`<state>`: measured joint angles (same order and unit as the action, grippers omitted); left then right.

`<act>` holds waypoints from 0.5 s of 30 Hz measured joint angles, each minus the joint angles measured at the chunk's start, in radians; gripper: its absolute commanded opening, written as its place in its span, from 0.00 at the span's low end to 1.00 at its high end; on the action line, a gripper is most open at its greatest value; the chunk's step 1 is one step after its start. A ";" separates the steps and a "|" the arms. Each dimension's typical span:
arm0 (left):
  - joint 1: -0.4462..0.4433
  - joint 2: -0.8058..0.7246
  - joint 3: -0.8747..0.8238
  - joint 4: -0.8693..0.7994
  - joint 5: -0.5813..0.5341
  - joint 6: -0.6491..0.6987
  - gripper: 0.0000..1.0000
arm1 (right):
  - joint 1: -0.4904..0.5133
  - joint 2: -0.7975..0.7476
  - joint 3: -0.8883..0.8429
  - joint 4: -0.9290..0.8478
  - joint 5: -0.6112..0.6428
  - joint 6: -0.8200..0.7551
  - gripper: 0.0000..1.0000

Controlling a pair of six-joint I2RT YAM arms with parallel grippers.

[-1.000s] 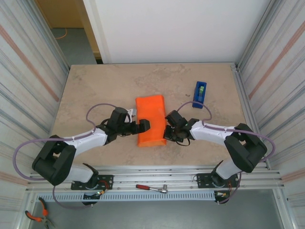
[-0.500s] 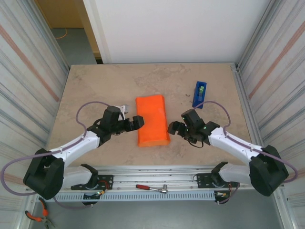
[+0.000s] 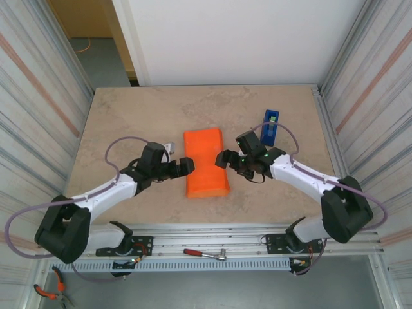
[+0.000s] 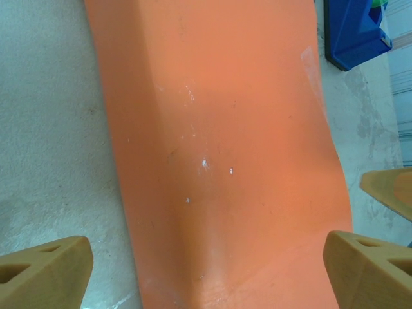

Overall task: Wrap the gift box in paper
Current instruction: Adjust the wrapping paper for the gift box.

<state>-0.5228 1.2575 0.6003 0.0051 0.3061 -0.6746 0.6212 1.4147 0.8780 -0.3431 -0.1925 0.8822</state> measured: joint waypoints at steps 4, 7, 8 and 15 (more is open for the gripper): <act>0.000 0.071 0.023 0.026 0.025 -0.003 0.83 | -0.001 0.075 0.000 0.044 -0.042 0.008 0.78; 0.000 0.120 0.035 0.051 0.041 -0.004 0.79 | -0.001 0.112 0.000 0.085 -0.071 0.026 0.65; 0.000 0.134 0.040 0.059 0.045 -0.005 0.78 | -0.001 0.122 0.000 0.102 -0.078 0.031 0.61; 0.004 0.214 0.077 0.117 0.069 -0.007 0.75 | -0.008 0.150 0.000 0.150 -0.108 0.053 0.57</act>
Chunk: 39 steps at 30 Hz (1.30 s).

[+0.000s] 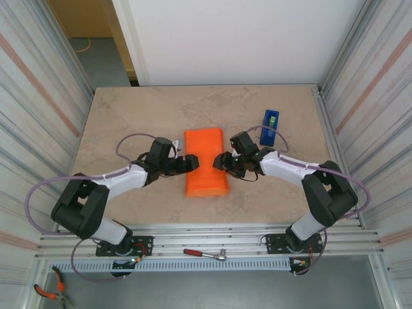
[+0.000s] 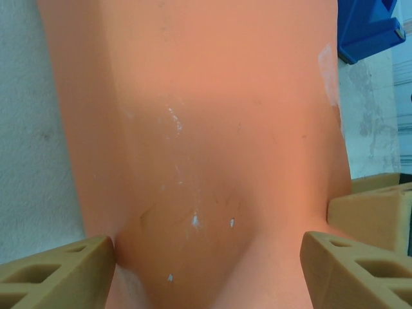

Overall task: Wrap the gift box in paper
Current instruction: Adjust the wrapping paper for the gift box.

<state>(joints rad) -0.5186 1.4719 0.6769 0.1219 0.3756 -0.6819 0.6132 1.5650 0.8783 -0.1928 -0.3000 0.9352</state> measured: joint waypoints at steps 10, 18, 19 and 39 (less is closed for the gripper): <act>0.016 0.057 0.056 0.027 0.029 0.008 0.85 | -0.071 -0.019 -0.002 0.005 -0.011 0.001 0.77; 0.106 -0.027 0.079 -0.053 0.017 0.074 0.99 | -0.190 -0.138 -0.004 -0.035 0.018 -0.007 0.49; 0.116 -0.032 0.089 -0.067 0.016 0.085 0.99 | -0.194 -0.137 0.004 -0.055 0.031 -0.013 0.41; 0.146 -0.060 0.162 -0.067 -0.191 0.312 0.99 | -0.099 0.161 0.321 -0.295 0.210 -0.169 0.00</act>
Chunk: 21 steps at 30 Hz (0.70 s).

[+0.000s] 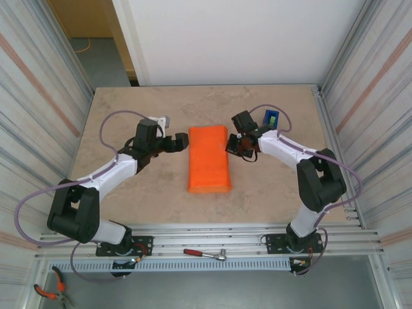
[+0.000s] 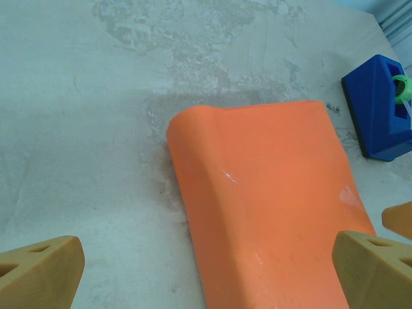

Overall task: Wrap the gift box in paper
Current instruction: Adjust the wrapping paper for the gift box.

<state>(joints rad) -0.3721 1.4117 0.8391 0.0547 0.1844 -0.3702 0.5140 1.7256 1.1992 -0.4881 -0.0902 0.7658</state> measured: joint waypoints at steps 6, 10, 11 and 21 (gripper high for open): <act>0.000 0.006 0.018 0.017 -0.026 0.007 0.99 | 0.008 0.037 0.000 0.011 -0.026 0.003 0.00; 0.005 0.037 0.054 0.000 -0.024 0.000 0.99 | -0.002 0.035 -0.002 0.018 -0.045 0.004 0.00; 0.009 0.050 0.073 -0.015 -0.018 -0.001 0.99 | -0.008 0.034 -0.005 0.021 -0.047 0.004 0.00; 0.018 0.201 0.210 -0.109 0.132 -0.037 0.99 | -0.130 -0.014 -0.021 0.050 -0.114 0.014 0.67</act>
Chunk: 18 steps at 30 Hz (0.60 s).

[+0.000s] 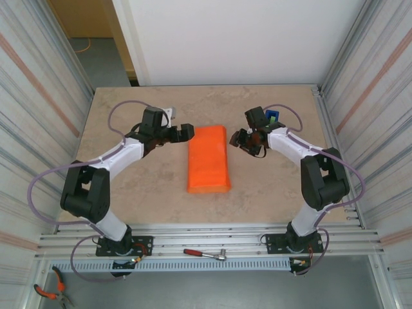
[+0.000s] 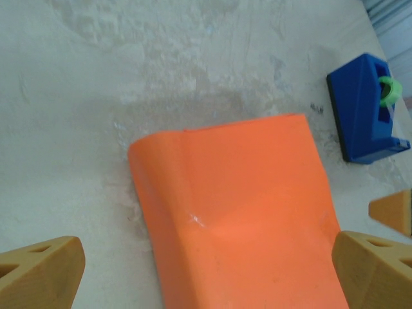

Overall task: Wrap the gift box in paper
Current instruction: Adjust the wrapping paper for the gift box.

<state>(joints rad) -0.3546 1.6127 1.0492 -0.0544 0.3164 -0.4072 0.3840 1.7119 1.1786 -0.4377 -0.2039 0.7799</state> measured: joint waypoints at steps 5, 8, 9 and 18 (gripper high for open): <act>-0.022 0.037 0.000 -0.032 0.020 -0.028 0.99 | 0.013 0.003 0.000 0.047 -0.067 0.025 0.71; -0.046 0.043 -0.002 -0.030 0.025 -0.043 0.99 | 0.031 0.016 0.000 0.073 -0.090 0.033 0.73; -0.054 0.043 -0.007 -0.026 0.025 -0.047 0.99 | 0.039 0.023 0.000 0.080 -0.093 0.037 0.73; -0.082 0.054 -0.063 -0.013 0.028 -0.088 0.99 | 0.092 0.102 -0.001 0.112 -0.112 0.056 0.68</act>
<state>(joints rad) -0.4362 1.6669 0.9859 -0.0669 0.3447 -0.4953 0.4759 1.8137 1.1778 -0.3256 -0.3157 0.8360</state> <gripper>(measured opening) 0.987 0.708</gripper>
